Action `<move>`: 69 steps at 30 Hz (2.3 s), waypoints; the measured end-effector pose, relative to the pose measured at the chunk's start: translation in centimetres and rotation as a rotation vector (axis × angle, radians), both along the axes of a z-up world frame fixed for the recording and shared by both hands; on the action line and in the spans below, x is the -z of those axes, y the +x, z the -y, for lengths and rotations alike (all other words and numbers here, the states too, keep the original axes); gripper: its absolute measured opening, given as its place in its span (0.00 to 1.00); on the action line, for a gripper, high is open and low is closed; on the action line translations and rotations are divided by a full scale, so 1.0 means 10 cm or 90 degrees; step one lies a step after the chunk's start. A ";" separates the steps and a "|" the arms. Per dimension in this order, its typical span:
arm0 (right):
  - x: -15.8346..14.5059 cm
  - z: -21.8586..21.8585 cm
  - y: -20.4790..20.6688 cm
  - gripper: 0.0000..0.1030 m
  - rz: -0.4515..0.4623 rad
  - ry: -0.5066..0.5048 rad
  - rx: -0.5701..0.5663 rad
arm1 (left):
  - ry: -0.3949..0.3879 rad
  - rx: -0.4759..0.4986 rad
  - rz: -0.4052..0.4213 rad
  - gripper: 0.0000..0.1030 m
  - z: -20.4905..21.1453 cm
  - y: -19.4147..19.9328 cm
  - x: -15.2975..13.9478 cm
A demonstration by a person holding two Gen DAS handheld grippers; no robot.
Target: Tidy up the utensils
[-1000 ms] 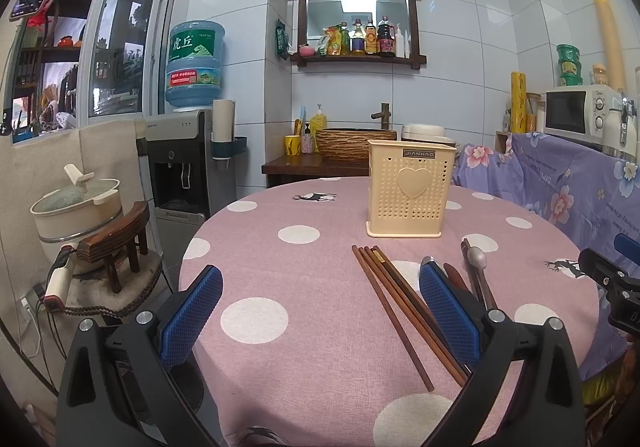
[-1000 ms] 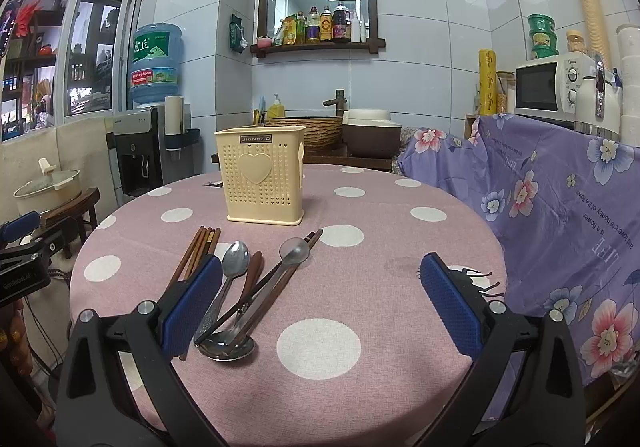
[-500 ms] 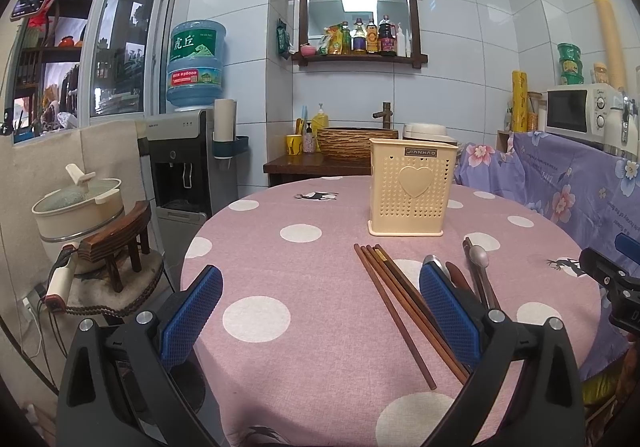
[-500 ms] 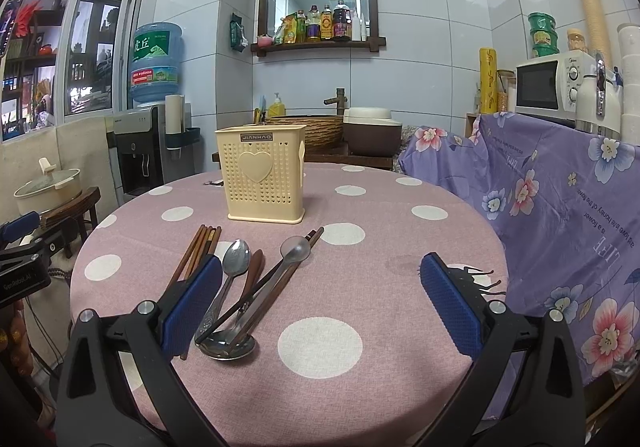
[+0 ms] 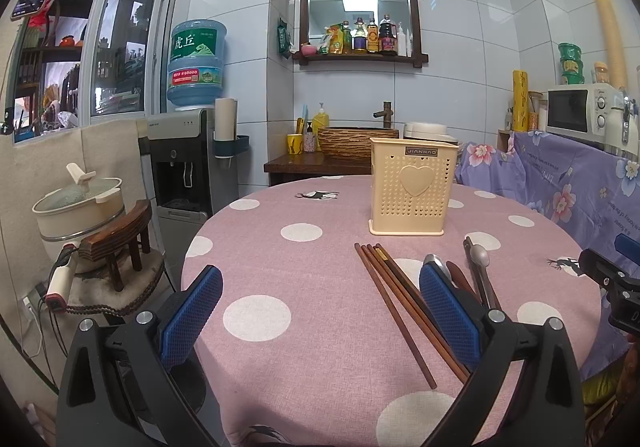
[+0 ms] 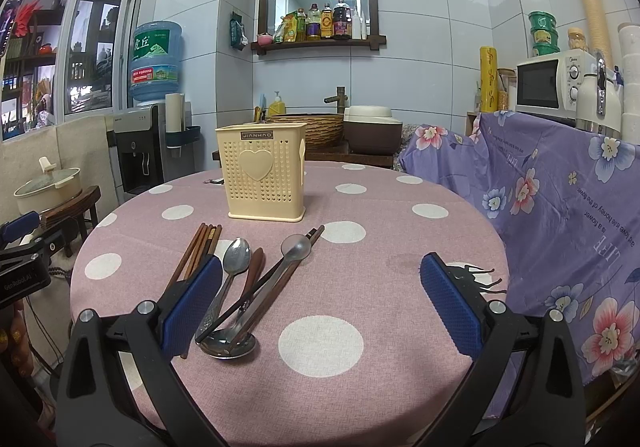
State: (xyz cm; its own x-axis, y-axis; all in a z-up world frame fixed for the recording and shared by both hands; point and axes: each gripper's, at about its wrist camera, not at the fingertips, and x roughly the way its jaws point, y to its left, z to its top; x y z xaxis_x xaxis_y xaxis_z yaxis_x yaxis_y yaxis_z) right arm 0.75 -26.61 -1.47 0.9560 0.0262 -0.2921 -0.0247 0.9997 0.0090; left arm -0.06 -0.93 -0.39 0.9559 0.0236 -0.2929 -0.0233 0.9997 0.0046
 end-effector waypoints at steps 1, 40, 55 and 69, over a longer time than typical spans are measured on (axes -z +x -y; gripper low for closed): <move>0.01 0.00 0.00 0.95 0.000 0.000 0.000 | 0.000 0.000 0.000 0.95 0.00 0.00 0.00; 0.09 -0.04 0.08 0.95 -0.026 0.002 -0.002 | 0.001 0.001 -0.009 0.95 -0.05 0.00 0.05; 0.08 0.03 0.70 0.95 -0.147 0.022 -0.010 | 0.024 0.041 -0.146 0.91 -0.07 0.69 0.04; 0.26 -0.17 1.74 0.70 -0.309 0.085 -0.035 | -0.002 0.062 -0.233 0.67 0.02 1.15 0.15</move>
